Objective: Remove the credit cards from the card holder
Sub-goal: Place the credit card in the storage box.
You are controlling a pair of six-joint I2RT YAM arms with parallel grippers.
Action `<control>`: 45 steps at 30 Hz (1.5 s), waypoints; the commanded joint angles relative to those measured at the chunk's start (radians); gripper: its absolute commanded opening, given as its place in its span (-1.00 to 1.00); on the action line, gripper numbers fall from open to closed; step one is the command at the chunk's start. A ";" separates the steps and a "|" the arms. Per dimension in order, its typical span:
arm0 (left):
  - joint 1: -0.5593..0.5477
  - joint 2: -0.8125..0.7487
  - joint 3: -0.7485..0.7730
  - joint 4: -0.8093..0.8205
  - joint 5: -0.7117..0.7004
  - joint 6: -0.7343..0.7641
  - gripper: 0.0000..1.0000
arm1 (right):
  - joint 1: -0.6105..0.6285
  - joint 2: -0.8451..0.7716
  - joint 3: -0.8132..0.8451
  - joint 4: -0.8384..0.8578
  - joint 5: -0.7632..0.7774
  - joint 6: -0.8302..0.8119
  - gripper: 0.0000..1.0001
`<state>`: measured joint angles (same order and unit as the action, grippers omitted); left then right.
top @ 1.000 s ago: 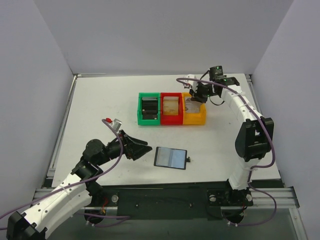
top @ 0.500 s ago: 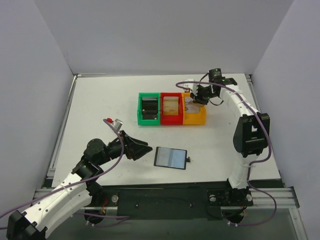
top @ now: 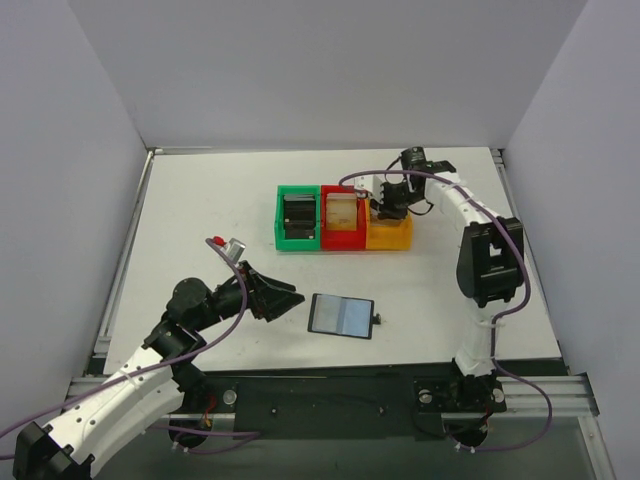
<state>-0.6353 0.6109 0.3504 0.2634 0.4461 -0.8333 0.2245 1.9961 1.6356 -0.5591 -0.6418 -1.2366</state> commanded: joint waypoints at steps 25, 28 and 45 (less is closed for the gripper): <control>-0.004 -0.008 0.016 0.007 0.006 0.010 0.51 | 0.035 0.135 0.099 -0.024 0.045 -0.035 -1.00; -0.004 -0.008 0.016 0.005 0.006 0.010 0.51 | 0.036 0.150 0.121 -0.022 0.045 -0.029 -1.00; -0.006 0.000 0.018 0.002 0.008 0.014 0.51 | 0.035 0.191 0.162 -0.001 0.070 -0.015 -1.00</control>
<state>-0.6395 0.6083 0.3504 0.2615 0.4461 -0.8330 0.2523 2.1731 1.7710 -0.5499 -0.5560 -1.2564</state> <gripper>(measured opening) 0.757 0.002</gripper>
